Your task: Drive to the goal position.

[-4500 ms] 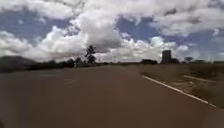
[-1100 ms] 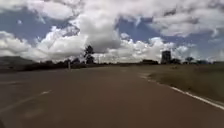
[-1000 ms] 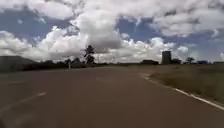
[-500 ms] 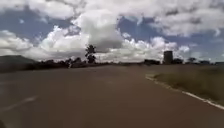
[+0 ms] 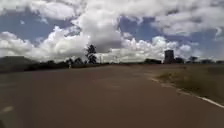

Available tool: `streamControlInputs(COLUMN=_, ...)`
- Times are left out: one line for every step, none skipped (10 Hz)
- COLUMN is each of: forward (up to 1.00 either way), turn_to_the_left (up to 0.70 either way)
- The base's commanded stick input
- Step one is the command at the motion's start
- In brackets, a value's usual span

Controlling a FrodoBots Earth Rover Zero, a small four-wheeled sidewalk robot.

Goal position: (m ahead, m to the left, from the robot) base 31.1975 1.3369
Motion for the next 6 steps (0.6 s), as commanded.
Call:
streamControlInputs(forward=1.00, turn_to_the_left=0.00)
streamControlInputs(forward=1.00, turn_to_the_left=0.00)
streamControlInputs(forward=1.00, turn_to_the_left=0.00)
streamControlInputs(forward=1.00, turn_to_the_left=0.00)
streamControlInputs(forward=1.00, turn_to_the_left=0.00)
streamControlInputs(forward=1.00, turn_to_the_left=0.00)
